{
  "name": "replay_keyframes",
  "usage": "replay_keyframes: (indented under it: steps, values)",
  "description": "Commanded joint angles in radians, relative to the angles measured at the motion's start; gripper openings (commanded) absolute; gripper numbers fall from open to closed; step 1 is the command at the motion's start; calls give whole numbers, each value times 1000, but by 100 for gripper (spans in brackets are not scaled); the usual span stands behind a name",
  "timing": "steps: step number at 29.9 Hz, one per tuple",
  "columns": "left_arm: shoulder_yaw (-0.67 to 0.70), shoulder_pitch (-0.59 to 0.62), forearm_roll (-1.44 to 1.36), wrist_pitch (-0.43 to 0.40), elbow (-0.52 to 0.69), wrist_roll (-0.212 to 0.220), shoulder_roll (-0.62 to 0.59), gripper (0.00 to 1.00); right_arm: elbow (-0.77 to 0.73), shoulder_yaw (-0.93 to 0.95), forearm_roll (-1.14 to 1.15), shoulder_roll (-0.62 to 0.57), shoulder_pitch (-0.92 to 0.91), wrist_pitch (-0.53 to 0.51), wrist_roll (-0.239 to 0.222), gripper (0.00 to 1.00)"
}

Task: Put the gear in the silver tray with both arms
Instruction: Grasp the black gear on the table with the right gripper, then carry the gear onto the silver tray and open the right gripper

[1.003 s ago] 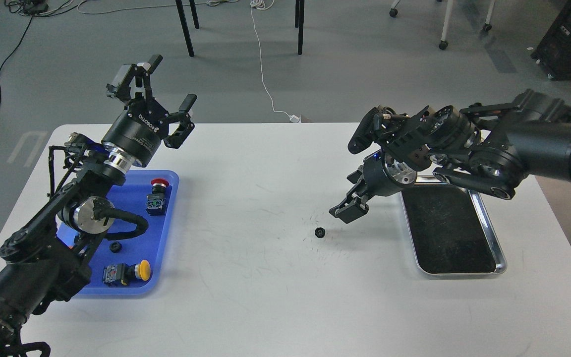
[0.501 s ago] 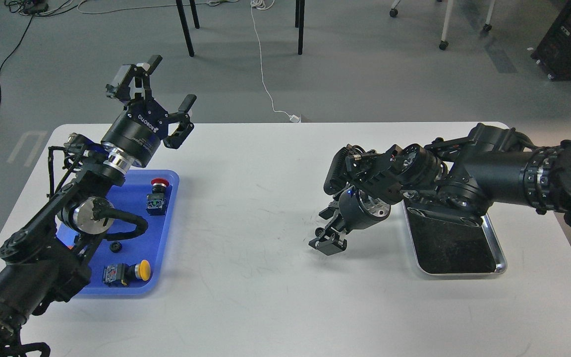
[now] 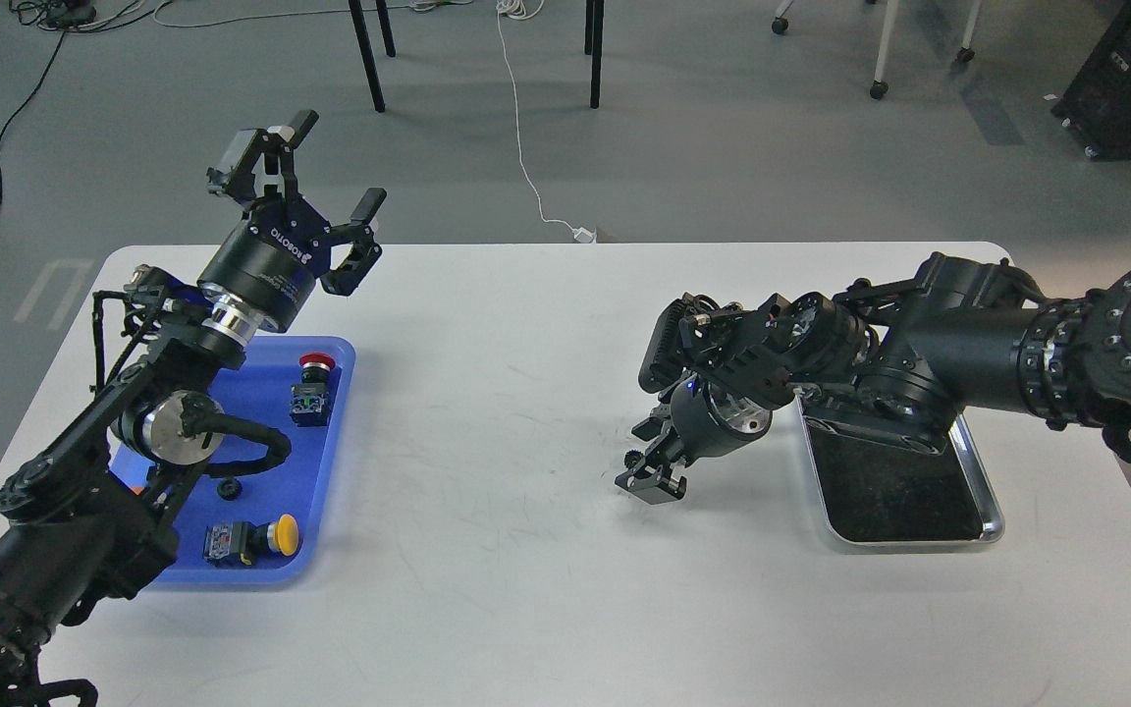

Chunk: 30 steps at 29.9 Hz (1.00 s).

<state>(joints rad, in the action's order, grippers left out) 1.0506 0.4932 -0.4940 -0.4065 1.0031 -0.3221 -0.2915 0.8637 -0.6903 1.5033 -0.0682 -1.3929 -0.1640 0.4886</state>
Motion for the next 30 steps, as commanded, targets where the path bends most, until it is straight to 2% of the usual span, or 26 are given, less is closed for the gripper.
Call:
replay_keyframes:
  steps: [1,6,15,22,30]
  values:
    - [0,-1,0,0,0,0,2,98,-8,0,0,4,0,0,0,57]
    - [0,1,0,0,0,0,2,98,-20,0,-1,21,8,0,0,56]
    - [0,1,0,2,0,0,3,98,-26,-3,-1,33,12,-3,0,46]
    - [-1,-1,0,2,0,2,12,98,-35,-24,-1,31,11,-3,0,45]
    - [-3,-2,-3,2,0,2,15,98,-34,-26,-1,30,12,-5,0,31]
